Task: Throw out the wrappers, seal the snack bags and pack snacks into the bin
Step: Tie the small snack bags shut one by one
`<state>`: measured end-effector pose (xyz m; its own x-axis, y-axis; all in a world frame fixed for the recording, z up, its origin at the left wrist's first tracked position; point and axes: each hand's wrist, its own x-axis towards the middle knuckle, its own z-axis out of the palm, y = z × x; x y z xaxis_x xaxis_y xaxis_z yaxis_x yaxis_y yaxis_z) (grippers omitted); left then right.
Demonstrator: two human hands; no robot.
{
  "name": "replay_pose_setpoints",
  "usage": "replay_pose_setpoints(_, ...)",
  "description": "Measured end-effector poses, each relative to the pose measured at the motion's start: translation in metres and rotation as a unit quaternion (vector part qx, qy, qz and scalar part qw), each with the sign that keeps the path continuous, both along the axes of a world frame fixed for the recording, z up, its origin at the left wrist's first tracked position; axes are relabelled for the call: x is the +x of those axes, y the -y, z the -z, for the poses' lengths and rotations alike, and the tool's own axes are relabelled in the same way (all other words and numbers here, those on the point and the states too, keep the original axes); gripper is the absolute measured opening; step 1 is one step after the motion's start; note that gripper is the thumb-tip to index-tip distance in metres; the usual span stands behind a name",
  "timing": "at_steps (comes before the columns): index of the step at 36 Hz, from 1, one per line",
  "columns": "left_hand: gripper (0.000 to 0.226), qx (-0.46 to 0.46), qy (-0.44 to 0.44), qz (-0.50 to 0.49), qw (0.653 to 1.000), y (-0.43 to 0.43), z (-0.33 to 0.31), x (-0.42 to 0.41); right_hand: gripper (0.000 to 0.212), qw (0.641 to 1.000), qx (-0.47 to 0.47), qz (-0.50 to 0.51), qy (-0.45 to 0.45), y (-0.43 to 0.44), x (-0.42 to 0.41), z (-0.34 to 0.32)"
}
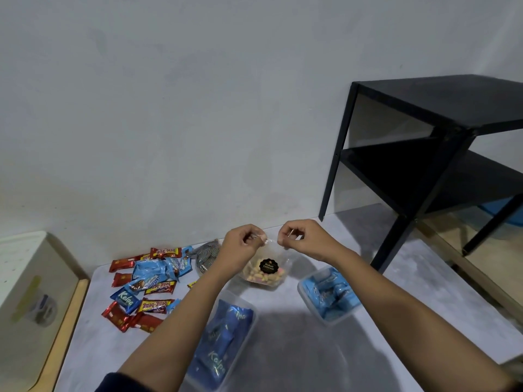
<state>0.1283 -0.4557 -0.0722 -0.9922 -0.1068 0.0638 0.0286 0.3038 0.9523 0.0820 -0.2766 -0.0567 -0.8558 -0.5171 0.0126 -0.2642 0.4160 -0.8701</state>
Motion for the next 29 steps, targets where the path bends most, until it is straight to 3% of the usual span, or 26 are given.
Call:
replay_pose_setpoints(8,0.002,-0.038,0.014,0.061,0.997,-0.016,0.005,0.000,0.021,0.998,0.057,0.004,0.009,-0.009,0.000,0.015)
replay_pose_setpoints(12,0.004,-0.046,0.026,0.075,0.996,-0.018,0.008,-0.001,0.018,0.998,0.055,-0.015,0.038,-0.017,0.005,0.020)
replay_pose_setpoints(16,0.010,-0.073,0.032,0.086,0.993,-0.022,0.015,0.000,0.021,0.992,0.119,-0.034,0.022,-0.017,0.003,0.027)
replay_pose_setpoints(20,0.006,-0.060,0.034,0.077,0.995,-0.023,0.020,-0.001,0.022,0.991,0.132,-0.018,-0.020,-0.016,0.001,0.030)
replay_pose_setpoints(29,0.007,-0.092,-0.013,0.003,0.996,-0.021,0.039,0.005,0.024,0.994,0.103,0.041,0.010,-0.005,0.006,0.052)
